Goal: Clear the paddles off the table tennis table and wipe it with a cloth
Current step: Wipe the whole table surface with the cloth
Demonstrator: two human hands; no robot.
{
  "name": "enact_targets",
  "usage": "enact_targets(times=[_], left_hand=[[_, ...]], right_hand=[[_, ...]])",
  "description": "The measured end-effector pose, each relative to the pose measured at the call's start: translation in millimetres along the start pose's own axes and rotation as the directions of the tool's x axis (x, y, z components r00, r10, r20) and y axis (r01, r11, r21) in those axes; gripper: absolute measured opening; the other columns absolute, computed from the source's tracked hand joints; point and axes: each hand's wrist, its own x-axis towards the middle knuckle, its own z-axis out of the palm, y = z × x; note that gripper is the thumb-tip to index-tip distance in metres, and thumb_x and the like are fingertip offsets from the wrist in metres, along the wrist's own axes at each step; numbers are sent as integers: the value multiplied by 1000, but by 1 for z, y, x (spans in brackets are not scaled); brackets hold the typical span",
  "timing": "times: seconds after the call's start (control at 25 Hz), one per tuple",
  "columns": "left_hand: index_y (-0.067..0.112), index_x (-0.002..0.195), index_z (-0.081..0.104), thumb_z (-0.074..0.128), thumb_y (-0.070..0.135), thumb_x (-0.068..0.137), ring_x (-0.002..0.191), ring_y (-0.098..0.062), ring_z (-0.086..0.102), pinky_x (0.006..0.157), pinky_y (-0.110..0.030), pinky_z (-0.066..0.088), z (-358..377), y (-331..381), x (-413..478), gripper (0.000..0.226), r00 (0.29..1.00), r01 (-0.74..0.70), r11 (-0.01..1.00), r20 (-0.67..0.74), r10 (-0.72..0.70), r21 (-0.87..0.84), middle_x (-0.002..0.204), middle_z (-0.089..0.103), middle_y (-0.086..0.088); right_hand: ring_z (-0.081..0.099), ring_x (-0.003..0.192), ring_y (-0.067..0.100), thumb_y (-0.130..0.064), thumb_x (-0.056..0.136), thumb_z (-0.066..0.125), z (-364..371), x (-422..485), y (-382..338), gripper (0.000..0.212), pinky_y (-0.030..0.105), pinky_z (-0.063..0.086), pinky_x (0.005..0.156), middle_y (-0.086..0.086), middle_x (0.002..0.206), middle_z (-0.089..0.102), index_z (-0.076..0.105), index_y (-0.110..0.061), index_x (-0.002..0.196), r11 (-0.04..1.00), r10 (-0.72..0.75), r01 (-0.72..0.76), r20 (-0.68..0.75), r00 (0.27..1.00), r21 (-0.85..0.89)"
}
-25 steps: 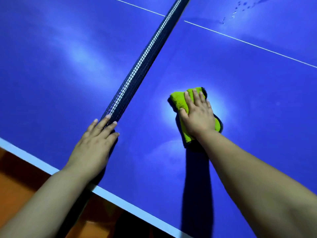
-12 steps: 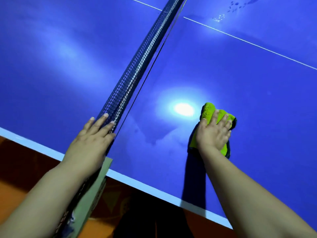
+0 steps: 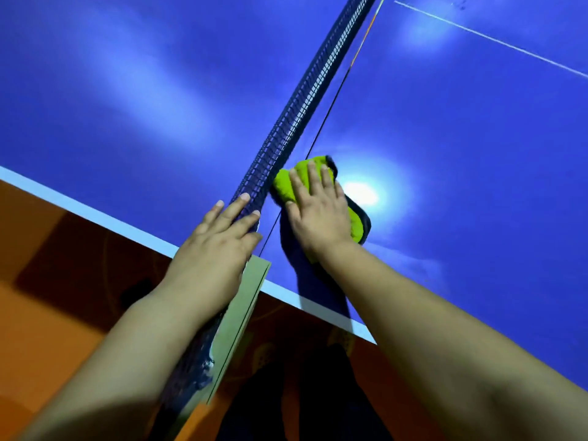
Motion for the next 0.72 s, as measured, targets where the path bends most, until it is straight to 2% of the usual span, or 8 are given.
enact_targets(times=[0.16,0.28,0.4,0.52,0.64,0.72], left_hand=[[14,96,70,79,7,64,134,-29,36,106,-47,28,-7,6,-11,34,999,21,1000,-31,-22,-12,122,62,-6],[12,101,69,79,6,61,133,-29,36,111,-41,19,-7,19,-10,41,999,26,999,-20,-26,20,120,63,-8],[9,95,71,79,8,62,130,-34,42,108,-40,13,-5,36,-6,34,1000,14,1000,5,-14,20,116,65,-12],[10,98,70,78,7,66,133,-32,37,110,-45,22,-4,49,-1,34,998,37,999,51,-36,-17,121,63,-11],[10,100,70,79,8,63,133,-32,37,106,-49,26,-4,52,0,38,998,25,1000,60,-25,1,120,63,-11],[9,99,70,79,7,62,132,-33,38,105,-49,26,-5,50,-1,38,999,2,1000,45,-2,11,118,64,-11]], right_hand=[[1,149,22,-43,97,38,10,-41,-2,58,41,5,119,1,161,6,20,-32,152,950,-309,311,65,949,-26],[9,148,21,-42,94,34,15,-67,19,57,40,8,118,1,160,15,28,-30,150,932,-360,361,53,932,-30],[12,148,21,-42,90,32,8,-82,62,60,39,12,118,1,159,18,30,-29,149,982,-191,191,19,981,8],[13,147,21,-43,88,29,-4,-86,118,63,39,14,117,1,159,19,30,-28,149,998,18,-15,-36,999,63],[11,148,21,-39,90,33,-10,-101,167,61,39,12,118,3,160,17,30,-26,150,968,229,-219,-81,970,120],[9,148,22,-34,96,40,-11,-122,187,57,39,12,119,3,160,14,28,-24,150,922,373,-356,-102,922,155]])
